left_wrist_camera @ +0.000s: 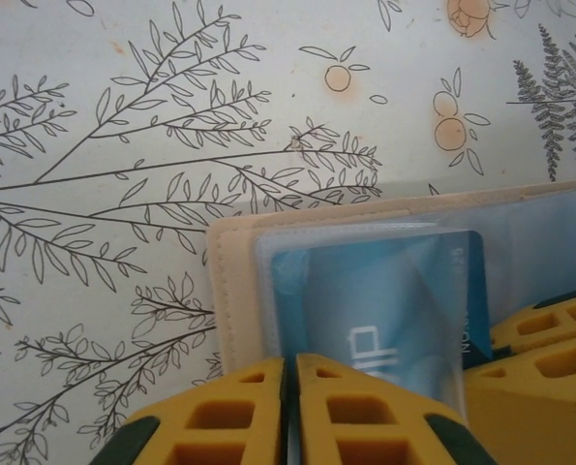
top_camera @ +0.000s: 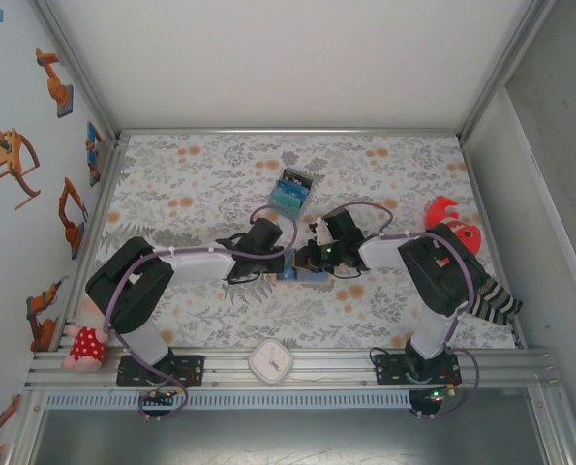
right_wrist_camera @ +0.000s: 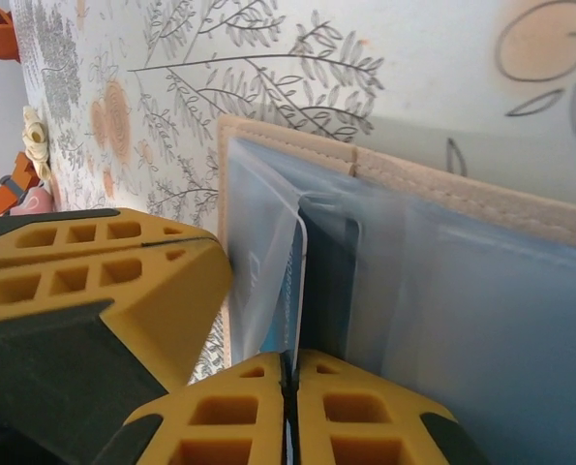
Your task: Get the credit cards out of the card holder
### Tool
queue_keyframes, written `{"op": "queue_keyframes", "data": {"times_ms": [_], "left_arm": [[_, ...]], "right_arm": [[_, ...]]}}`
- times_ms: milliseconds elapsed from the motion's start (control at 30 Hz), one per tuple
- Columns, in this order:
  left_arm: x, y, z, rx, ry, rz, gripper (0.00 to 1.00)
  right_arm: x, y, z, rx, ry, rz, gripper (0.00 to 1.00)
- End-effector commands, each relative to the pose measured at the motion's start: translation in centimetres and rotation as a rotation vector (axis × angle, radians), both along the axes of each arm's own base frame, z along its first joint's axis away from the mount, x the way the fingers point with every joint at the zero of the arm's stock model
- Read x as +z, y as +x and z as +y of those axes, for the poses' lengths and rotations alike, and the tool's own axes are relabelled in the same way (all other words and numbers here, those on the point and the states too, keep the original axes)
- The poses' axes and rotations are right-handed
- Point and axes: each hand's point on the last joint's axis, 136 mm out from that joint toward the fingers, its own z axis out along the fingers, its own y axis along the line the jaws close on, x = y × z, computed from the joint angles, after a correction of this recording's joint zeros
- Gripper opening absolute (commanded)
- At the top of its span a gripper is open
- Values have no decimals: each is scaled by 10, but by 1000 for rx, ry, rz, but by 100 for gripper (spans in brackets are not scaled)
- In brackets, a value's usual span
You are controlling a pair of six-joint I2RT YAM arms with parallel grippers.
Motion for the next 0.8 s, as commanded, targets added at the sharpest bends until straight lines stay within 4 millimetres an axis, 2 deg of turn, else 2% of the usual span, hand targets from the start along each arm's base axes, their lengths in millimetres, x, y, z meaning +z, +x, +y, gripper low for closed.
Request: {"op": "queue_keyframes", "data": {"times_ms": [0, 267, 767], "left_arm": [[-15, -1, 11, 12, 32, 54, 8], [-29, -3, 17, 28, 54, 97, 0], [-29, -4, 24, 51, 61, 100, 0]], "right_arm": [[-17, -7, -17, -36, -62, 45, 9], [-18, -8, -24, -50, -64, 49, 10], [-11, -7, -39, -65, -91, 34, 3]]}}
